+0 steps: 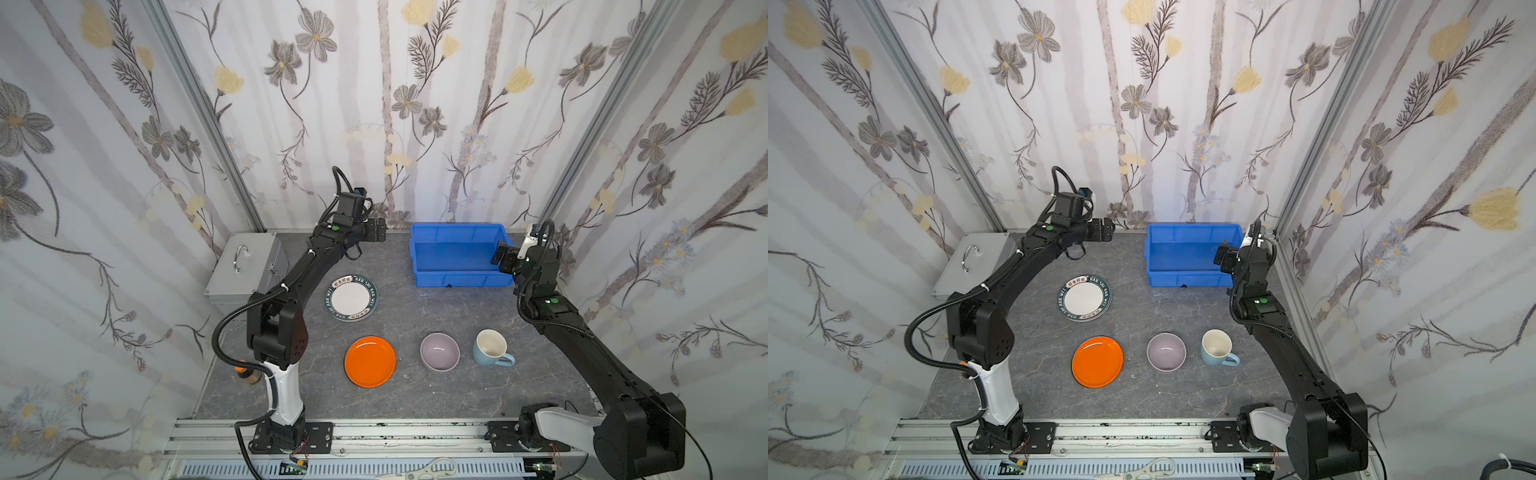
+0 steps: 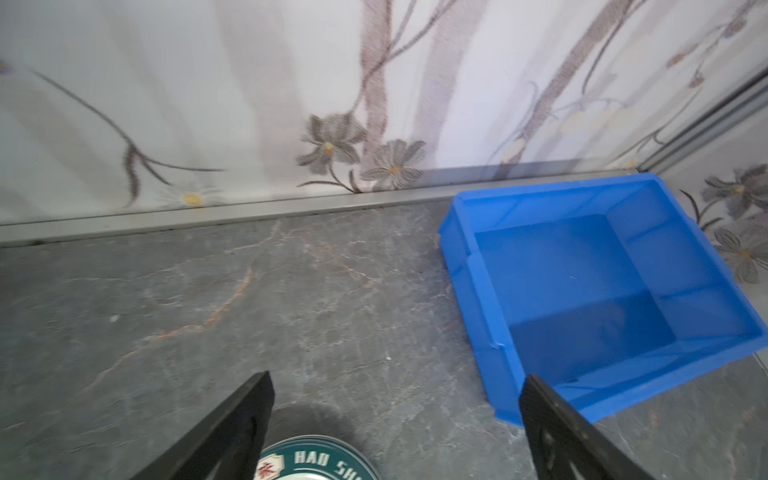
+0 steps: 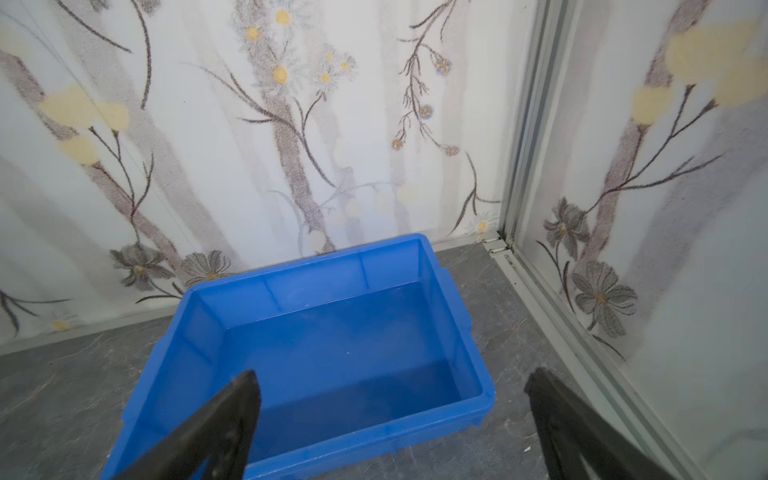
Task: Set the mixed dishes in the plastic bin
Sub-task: 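Reach both grippers to the blue bin, grasping its rim with left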
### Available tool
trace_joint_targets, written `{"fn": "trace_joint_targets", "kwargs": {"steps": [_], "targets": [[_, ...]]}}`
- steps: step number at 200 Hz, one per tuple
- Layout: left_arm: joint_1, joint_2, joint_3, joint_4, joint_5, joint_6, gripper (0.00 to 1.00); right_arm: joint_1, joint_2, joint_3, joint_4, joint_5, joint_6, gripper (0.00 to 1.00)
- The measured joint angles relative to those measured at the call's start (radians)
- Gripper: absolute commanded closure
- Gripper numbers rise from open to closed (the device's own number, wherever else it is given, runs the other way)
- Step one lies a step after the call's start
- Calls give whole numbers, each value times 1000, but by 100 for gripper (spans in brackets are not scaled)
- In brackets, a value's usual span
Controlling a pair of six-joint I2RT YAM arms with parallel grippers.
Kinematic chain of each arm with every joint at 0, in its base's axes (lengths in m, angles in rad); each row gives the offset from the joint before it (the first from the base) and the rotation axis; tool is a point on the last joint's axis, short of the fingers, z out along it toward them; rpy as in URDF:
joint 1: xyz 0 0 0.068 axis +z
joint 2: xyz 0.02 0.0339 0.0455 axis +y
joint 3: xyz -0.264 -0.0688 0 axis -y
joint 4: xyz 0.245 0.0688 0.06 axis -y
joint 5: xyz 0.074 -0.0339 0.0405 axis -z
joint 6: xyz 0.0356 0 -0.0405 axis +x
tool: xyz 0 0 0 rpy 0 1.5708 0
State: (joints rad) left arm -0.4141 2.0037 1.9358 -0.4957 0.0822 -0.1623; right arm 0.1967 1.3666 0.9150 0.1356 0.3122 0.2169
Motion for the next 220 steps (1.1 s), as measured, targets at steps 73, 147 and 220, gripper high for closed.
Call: {"fn": "trace_joint_targets", "kwargs": {"steps": [73, 147, 220], "targets": [[-169, 324, 364, -283, -23, -93, 23, 100, -13, -32, -105, -6, 92, 1], [-206, 469, 496, -388, -41, -185, 33, 105, 13, 12, -193, 12, 114, 1], [-239, 555, 604, -429, -62, -203, 53, 110, 28, 22, -232, 8, 114, 1]]}}
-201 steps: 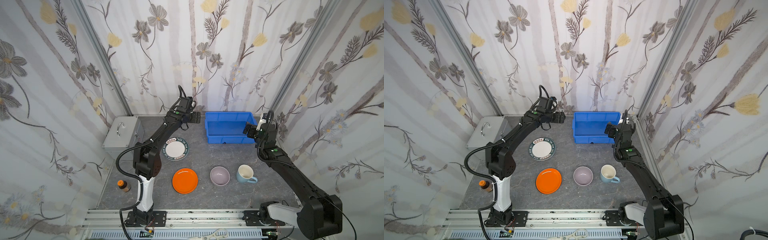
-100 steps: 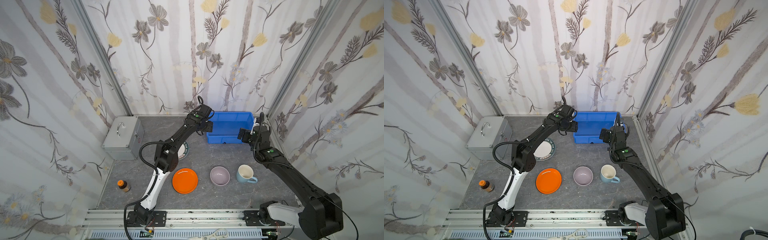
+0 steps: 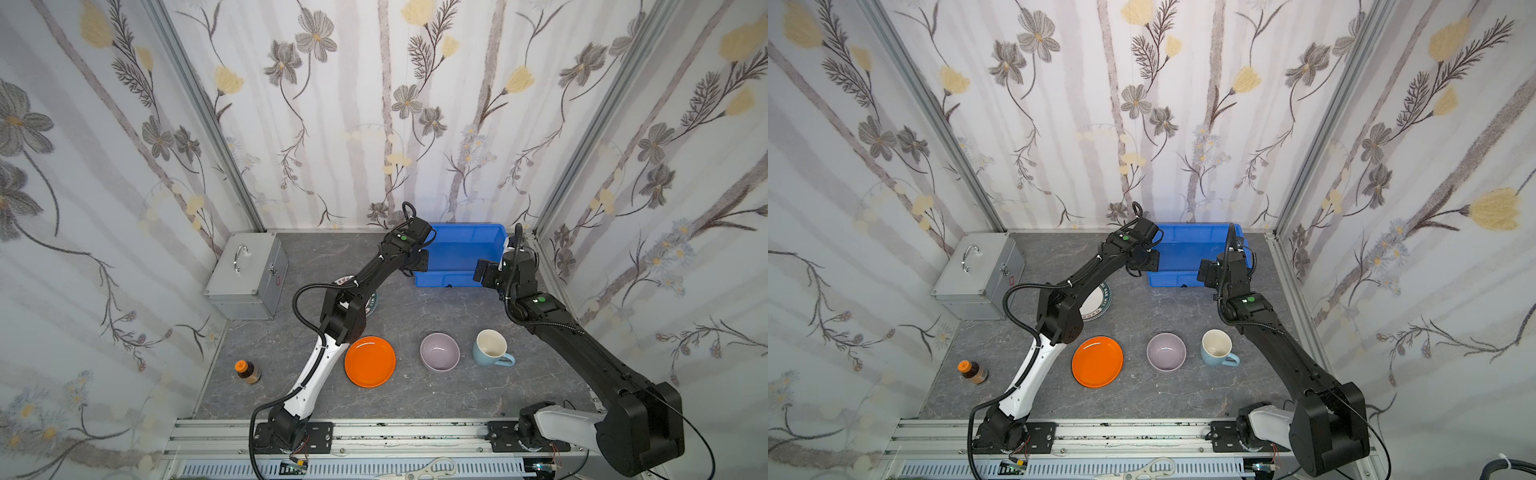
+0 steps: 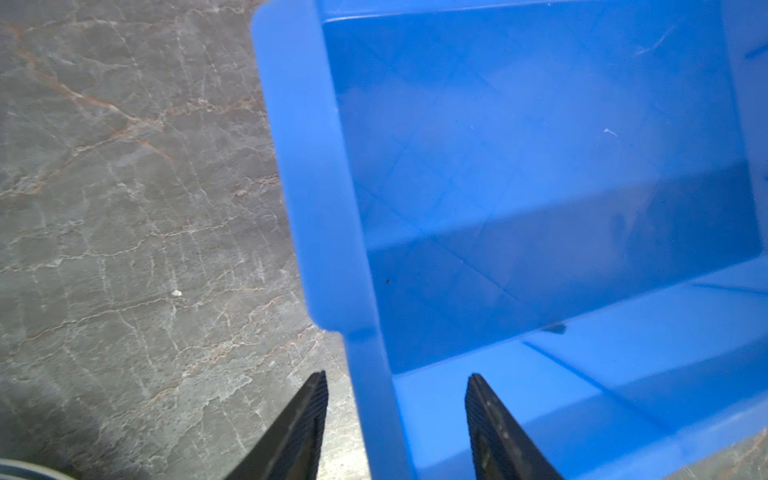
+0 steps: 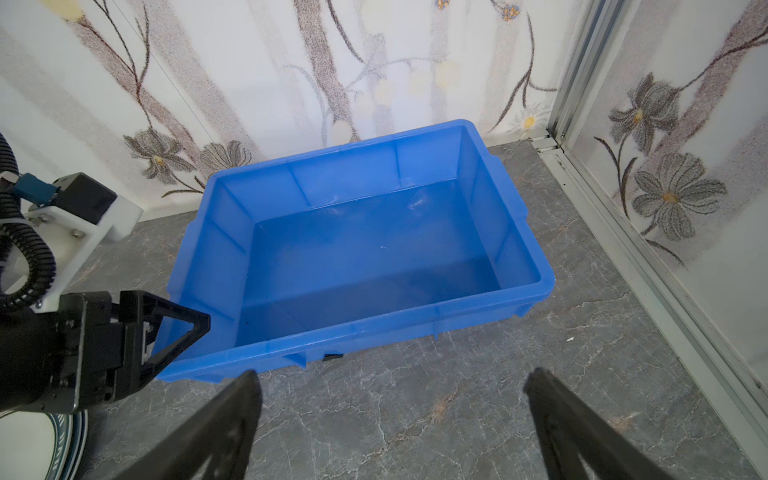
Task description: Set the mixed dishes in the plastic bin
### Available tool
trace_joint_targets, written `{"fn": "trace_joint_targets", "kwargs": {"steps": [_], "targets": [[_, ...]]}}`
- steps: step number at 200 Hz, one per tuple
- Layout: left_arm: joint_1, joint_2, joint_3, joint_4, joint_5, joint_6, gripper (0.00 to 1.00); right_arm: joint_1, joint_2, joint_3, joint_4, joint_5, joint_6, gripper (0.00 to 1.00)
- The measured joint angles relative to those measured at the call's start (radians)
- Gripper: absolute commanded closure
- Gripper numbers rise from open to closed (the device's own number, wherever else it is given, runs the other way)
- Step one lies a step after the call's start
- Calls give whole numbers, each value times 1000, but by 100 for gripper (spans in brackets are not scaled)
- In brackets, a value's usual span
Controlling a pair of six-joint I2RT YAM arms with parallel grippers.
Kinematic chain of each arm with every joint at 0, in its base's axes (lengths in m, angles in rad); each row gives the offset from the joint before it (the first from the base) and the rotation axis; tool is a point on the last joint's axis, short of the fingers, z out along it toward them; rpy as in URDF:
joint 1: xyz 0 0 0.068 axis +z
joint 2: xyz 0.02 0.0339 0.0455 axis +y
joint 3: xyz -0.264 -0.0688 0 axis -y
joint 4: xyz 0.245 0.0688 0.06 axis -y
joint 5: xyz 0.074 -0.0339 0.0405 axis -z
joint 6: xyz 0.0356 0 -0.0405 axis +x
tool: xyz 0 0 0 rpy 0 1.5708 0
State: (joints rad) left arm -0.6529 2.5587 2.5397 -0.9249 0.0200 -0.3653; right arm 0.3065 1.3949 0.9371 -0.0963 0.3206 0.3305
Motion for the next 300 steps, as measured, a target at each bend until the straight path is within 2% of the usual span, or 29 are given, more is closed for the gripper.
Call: {"fn": "trace_joint_targets", "kwargs": {"steps": [43, 64, 87, 120, 147, 264, 300], "targets": [[-5, 1, 1, -24, -21, 10, 83, 7, 15, 13, -3, 0, 0, 2], [-2, 1, 2, -29, -63, -7, 90, 12, 18, 13, -7, 0, 0, 2], [-3, 1, 3, -48, -56, 40, 94, 22, 19, 21, -15, 0, 0, 1], [-7, -2, 2, -55, -68, 39, 96, 38, 31, 34, -29, 0, -1, 1], [-6, -42, -63, -59, -83, 34, 98, 45, 38, 34, -40, 1, 0, 1], [32, -348, -591, 90, -113, -17, 99, 132, 149, 108, -70, -2, 21, 1], [44, -396, -673, 130, -105, -20, 96, 168, 220, 180, -86, -12, 28, 1]]}}
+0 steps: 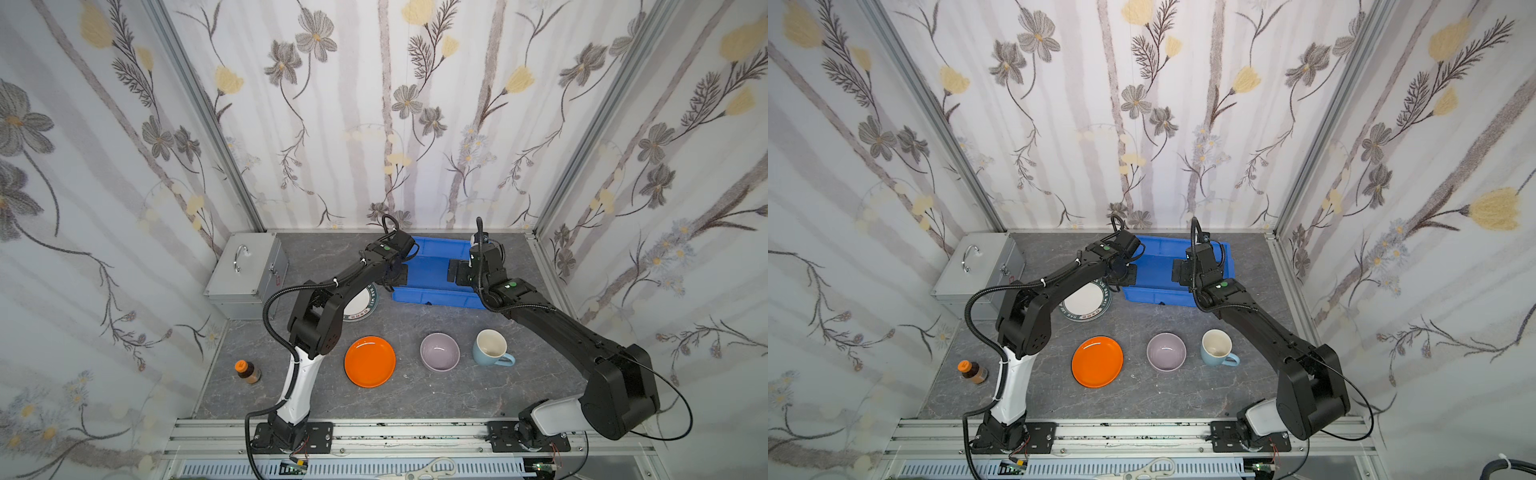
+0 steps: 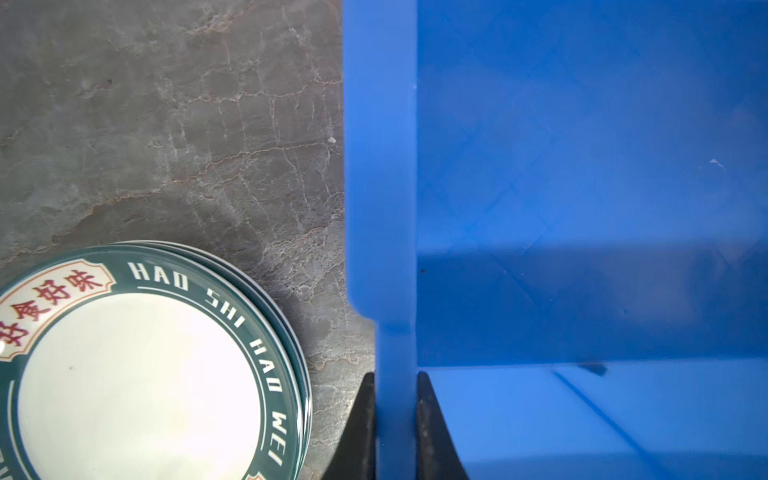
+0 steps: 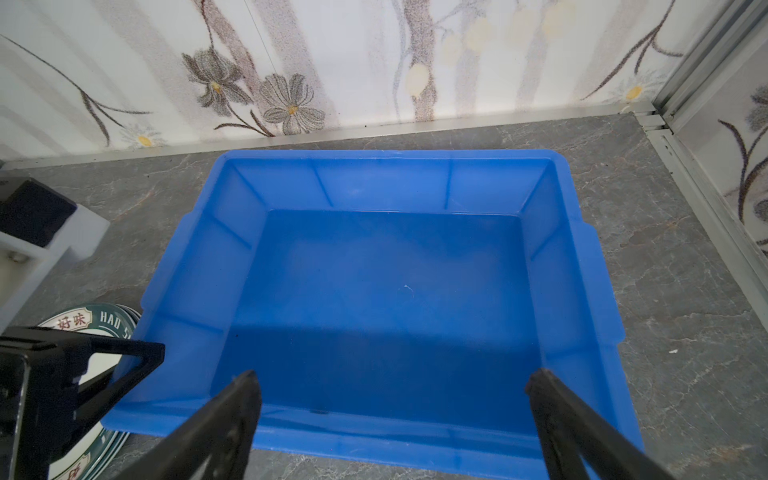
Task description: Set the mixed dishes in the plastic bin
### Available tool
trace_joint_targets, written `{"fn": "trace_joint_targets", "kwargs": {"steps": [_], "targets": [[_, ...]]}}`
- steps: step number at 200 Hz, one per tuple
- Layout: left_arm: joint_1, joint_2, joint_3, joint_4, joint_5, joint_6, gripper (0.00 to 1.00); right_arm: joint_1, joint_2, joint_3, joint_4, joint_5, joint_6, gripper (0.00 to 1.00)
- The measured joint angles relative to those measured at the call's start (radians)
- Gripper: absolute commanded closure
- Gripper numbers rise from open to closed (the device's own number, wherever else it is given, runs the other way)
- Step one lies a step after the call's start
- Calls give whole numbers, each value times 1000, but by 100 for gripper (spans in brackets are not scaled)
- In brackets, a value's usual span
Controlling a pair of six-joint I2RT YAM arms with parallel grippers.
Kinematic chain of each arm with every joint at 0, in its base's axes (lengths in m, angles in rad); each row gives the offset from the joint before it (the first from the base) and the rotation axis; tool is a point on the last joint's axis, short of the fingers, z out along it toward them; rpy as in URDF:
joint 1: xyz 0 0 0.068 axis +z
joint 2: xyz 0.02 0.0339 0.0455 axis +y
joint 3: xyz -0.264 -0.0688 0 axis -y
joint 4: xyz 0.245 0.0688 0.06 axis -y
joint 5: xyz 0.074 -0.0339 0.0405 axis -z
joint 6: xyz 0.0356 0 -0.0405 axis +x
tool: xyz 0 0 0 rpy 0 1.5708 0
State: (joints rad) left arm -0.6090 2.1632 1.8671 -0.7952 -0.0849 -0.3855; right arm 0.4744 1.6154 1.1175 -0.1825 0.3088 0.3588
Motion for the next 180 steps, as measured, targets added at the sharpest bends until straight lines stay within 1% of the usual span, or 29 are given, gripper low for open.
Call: {"fn": "trace_joint_targets", "kwargs": {"steps": [20, 30, 33, 36, 52, 56, 75, 80, 99, 117, 135, 142, 157, 180], "targets": [[3, -12, -20, 14, 7, 0, 87, 14, 37, 23, -17, -16, 3, 1], [5, -20, -31, 16, 7, 0, 80, 21, 48, 32, -28, -26, 5, 1], [5, -23, -35, 16, 8, 0, 75, 23, 51, 35, -31, -29, 7, 1], [6, -26, -39, 17, 8, 1, 72, 24, 53, 38, -34, -32, 7, 1], [11, -37, -56, -3, 24, 0, 66, 29, 66, 57, -45, -48, 8, 1], [13, -38, -58, -7, 27, 0, 63, 30, 68, 61, -45, -51, 8, 1], [24, -48, -68, -15, 45, 1, 43, 34, 77, 88, -48, -77, 11, 1], [29, -58, -73, -14, 56, 1, 40, 35, 79, 93, -48, -80, 10, 1], [42, -85, -80, -12, 65, 1, 39, 37, 89, 108, -53, -105, 11, 1], [53, -108, -81, -11, 96, 1, 40, 40, 102, 126, -68, -130, 11, 1], [73, -137, -93, -7, 119, 0, 45, 46, 122, 150, -91, -152, 10, 1], [85, -153, -109, -1, 131, -2, 46, 50, 131, 162, -98, -154, 10, 1], [138, -199, -159, 7, 148, -12, 48, 60, 149, 195, -107, -175, 10, 0], [226, -266, -248, 22, 149, -34, 49, 72, 188, 274, -141, -220, -3, 0]]}}
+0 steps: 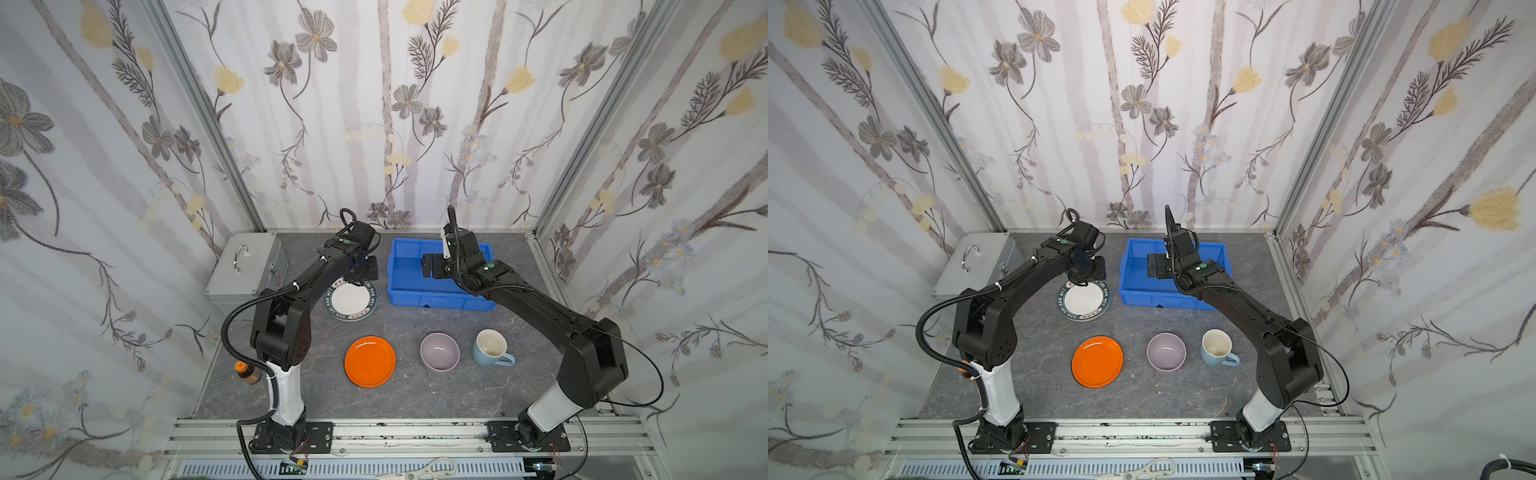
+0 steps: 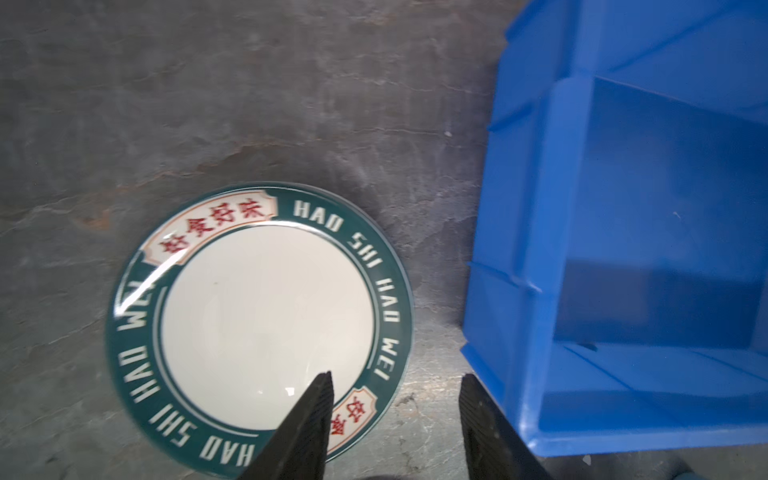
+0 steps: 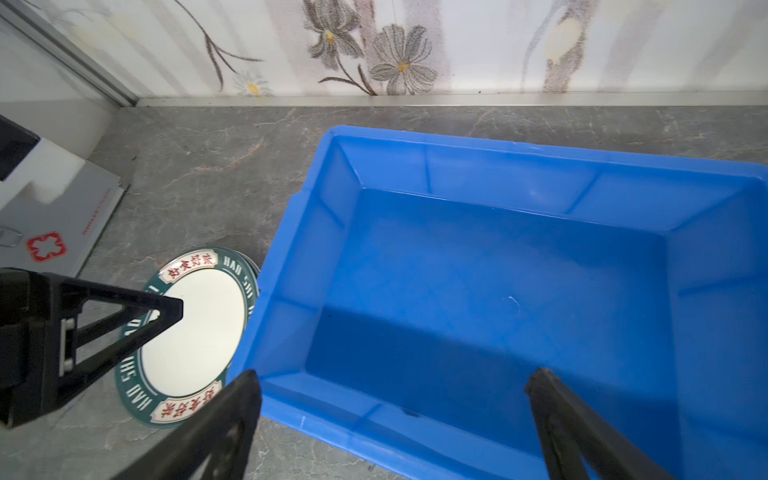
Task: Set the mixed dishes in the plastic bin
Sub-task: 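Move left gripper to plate stack edge while right moves over plates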
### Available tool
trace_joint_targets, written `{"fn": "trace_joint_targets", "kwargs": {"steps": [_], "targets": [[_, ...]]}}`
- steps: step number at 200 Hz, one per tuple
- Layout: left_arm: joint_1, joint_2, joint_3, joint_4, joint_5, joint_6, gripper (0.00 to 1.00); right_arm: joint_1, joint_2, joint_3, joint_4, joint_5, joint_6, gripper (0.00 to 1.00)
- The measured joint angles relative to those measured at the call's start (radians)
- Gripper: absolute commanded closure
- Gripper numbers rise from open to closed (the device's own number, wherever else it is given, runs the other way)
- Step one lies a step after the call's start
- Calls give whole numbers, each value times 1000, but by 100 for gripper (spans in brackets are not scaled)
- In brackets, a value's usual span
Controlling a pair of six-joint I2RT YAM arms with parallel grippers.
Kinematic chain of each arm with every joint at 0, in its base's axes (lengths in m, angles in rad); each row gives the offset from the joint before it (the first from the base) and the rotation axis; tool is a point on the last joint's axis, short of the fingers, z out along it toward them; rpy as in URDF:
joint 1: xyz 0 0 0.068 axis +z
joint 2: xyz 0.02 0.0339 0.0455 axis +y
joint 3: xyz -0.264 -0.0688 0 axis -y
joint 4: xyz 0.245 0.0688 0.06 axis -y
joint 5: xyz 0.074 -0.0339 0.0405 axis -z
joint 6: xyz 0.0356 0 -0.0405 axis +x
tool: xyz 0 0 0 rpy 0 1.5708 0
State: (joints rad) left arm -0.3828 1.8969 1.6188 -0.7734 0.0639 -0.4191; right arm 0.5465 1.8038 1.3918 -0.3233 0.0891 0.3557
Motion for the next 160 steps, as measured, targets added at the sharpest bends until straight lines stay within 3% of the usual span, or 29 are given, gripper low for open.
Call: {"fn": "trace_joint_targets", "kwargs": {"steps": [27, 47, 78, 160], "targets": [[65, -69, -108, 8, 12, -10, 50, 19, 79, 135, -41, -60, -25, 0], [110, -116, -196, 23, 10, -26, 64, 40, 143, 223, -71, -95, -49, 0], [169, -138, -280, 29, 6, -50, 72, 74, 214, 307, -118, -137, -77, 0], [250, -113, -348, 76, -10, -57, 73, 126, 293, 401, -216, -172, -149, 0]]}}
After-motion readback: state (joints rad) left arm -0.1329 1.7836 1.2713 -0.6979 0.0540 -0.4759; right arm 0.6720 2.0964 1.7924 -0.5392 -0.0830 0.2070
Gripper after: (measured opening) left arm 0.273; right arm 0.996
